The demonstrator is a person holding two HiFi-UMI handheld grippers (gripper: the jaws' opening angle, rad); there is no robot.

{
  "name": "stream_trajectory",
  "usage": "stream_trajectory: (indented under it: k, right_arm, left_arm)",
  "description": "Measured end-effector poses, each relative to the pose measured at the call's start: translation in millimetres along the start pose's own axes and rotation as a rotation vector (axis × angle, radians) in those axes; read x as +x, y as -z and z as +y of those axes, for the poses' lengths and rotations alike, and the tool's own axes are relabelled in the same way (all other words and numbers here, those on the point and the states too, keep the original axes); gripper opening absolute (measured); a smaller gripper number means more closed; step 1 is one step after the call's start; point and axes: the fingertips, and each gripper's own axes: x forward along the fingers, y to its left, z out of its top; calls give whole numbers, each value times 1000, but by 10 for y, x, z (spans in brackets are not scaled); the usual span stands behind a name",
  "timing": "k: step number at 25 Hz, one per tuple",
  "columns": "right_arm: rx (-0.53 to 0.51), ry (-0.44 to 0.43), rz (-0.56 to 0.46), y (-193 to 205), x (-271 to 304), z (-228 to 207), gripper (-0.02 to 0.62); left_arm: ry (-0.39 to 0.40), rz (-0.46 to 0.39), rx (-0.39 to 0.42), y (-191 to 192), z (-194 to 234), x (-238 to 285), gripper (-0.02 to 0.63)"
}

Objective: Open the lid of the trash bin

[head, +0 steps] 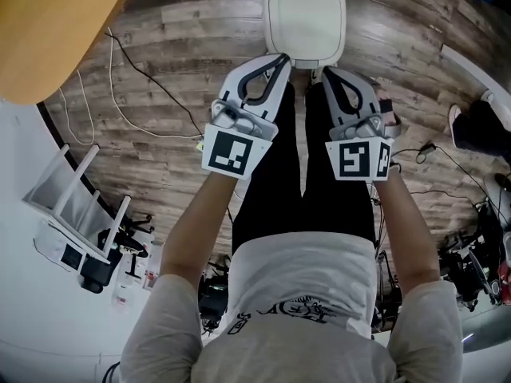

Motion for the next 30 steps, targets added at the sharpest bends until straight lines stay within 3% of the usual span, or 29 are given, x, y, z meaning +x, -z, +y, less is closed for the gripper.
stream_trajectory:
  k: [15,20,30]
  right_arm:
    - [-138,-82,106,705,593,421,6]
    - [-199,-120,140,898,758,612,6]
    - [-227,-178,226,1323,1037,857,6]
  left_arm:
    - [22,89,-105,988,-44,288,20]
    - [38,122,-73,1266,-70,364,20]
    - [40,215,-102,1788,-153,400,20]
